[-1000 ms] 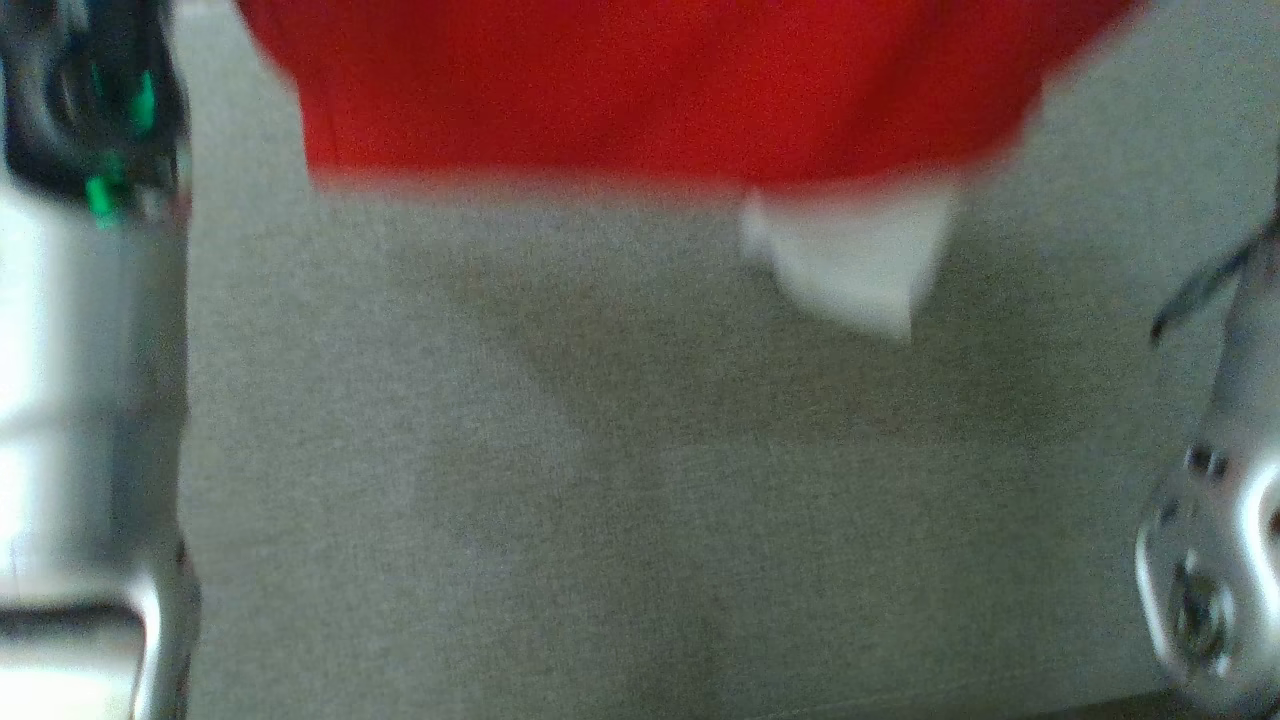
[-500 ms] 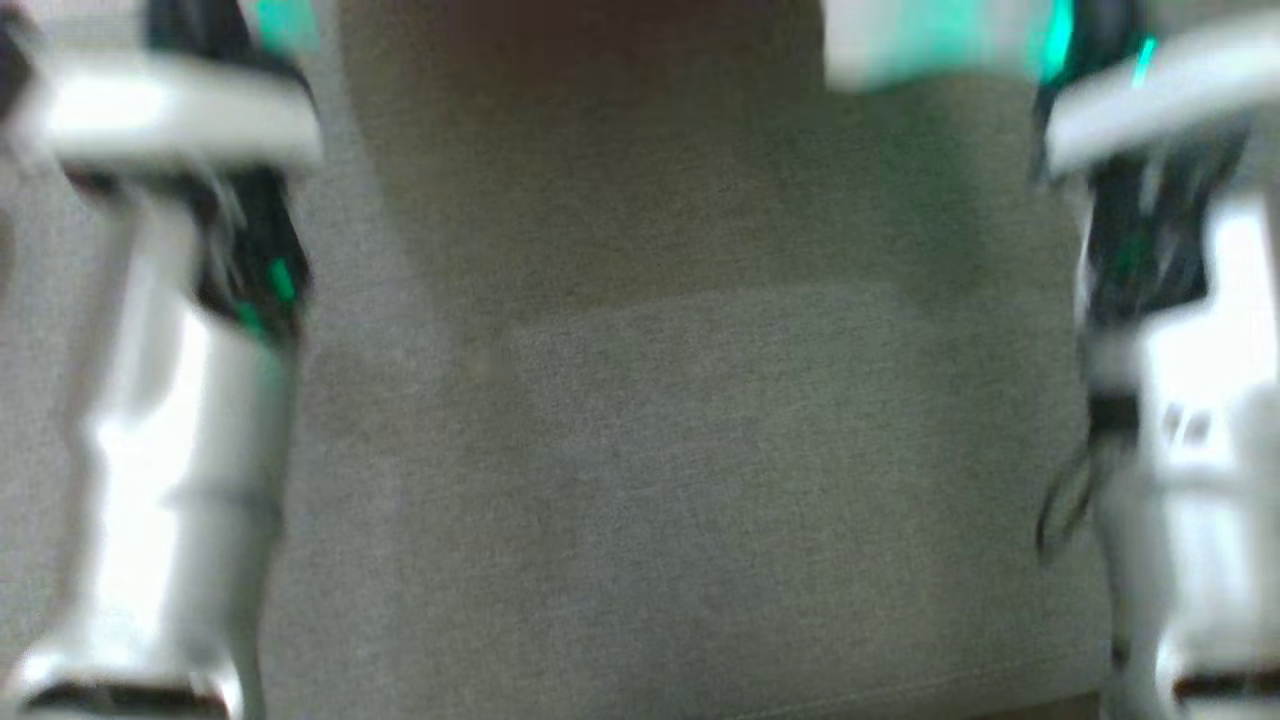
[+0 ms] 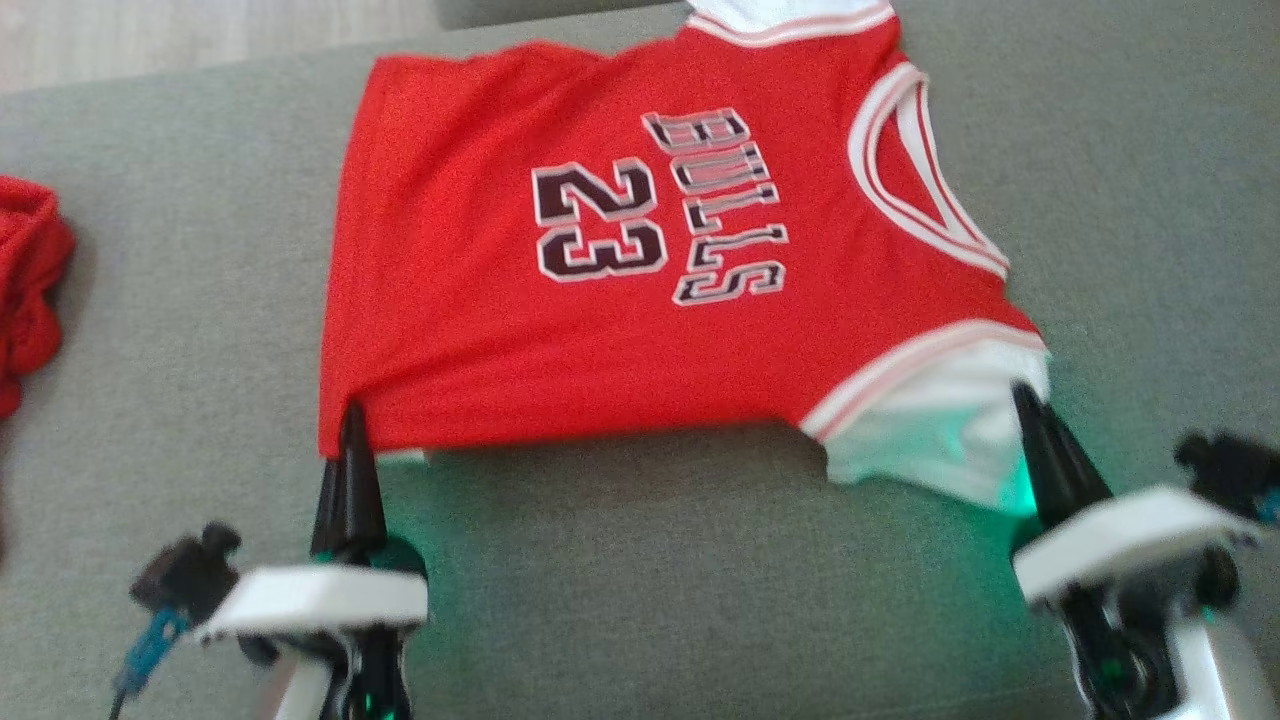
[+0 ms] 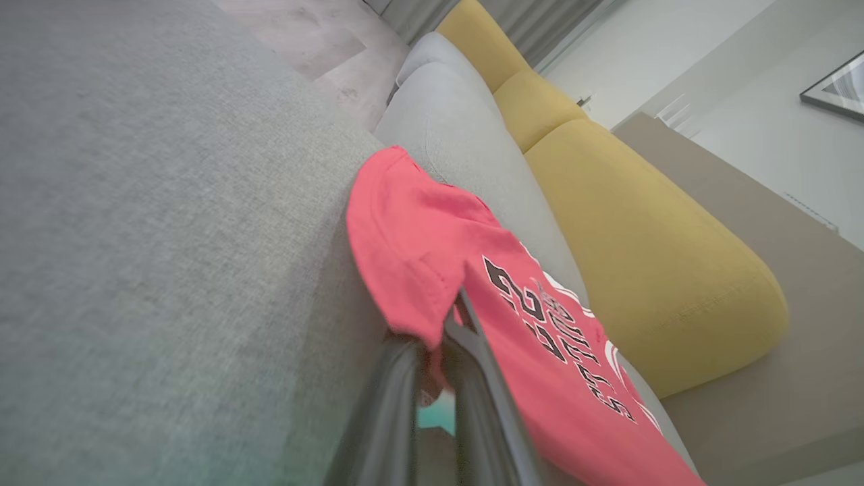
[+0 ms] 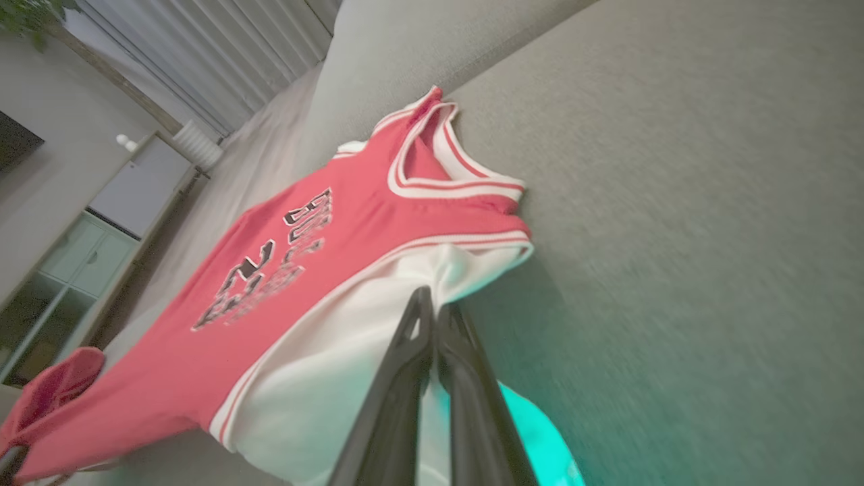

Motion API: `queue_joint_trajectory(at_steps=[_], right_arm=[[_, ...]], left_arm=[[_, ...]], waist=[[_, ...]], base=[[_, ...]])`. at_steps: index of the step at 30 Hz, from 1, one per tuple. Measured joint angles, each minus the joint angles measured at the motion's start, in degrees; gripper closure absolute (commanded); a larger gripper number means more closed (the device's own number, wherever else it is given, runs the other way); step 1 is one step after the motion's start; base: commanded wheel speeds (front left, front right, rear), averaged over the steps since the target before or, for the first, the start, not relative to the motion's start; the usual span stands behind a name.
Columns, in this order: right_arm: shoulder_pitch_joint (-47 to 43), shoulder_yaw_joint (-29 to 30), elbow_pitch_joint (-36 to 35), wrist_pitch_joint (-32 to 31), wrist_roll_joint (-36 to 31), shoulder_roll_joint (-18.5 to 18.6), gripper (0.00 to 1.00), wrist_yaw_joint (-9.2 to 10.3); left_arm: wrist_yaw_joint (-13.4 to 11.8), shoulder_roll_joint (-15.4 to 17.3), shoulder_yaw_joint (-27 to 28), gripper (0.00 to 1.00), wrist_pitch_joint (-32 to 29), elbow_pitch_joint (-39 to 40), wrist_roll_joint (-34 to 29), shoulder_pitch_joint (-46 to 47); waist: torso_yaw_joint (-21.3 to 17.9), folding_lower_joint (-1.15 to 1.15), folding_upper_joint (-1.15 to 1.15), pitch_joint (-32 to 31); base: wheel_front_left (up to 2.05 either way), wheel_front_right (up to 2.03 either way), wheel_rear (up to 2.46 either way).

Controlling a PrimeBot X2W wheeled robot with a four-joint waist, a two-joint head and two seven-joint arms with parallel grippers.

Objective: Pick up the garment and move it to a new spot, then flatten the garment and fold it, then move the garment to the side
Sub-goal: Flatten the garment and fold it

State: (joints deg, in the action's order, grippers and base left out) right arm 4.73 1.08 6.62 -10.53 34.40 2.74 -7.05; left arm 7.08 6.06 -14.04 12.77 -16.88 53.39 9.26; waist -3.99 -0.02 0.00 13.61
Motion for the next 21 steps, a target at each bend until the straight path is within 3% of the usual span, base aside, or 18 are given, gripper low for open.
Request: queue_joint_trajectory(at_steps=[10,17,21], right_arm=[[-19.03,3.69,-12.27,-3.23,-2.10,-0.42,1.00,-0.01],[-16.19,4.14,-14.24,-7.16,-2.57,-0.44,1.00,-0.01],[-11.17,4.13,-14.56,-12.60,-5.64,-0.44,1.00,-0.01]], left_arm=[[-3.92,0.99,-3.20,1.00,-2.75,13.78,-0.58,-18.79],[-8.70,3.77,-3.78,1.00,-10.18,19.18,-1.26,-15.83],[-13.76,3.89,-3.01,1.00,-17.55,19.80,1.98,-11.62]], waist=[[1.90,0.01,0.00,-0.77],[2.28,0.02,0.00,0.66],[2.47,0.02,0.00,1.49]], base=[[0.00,0.00,0.00],[0.00,0.00,0.00],[0.00,0.00,0.00]])
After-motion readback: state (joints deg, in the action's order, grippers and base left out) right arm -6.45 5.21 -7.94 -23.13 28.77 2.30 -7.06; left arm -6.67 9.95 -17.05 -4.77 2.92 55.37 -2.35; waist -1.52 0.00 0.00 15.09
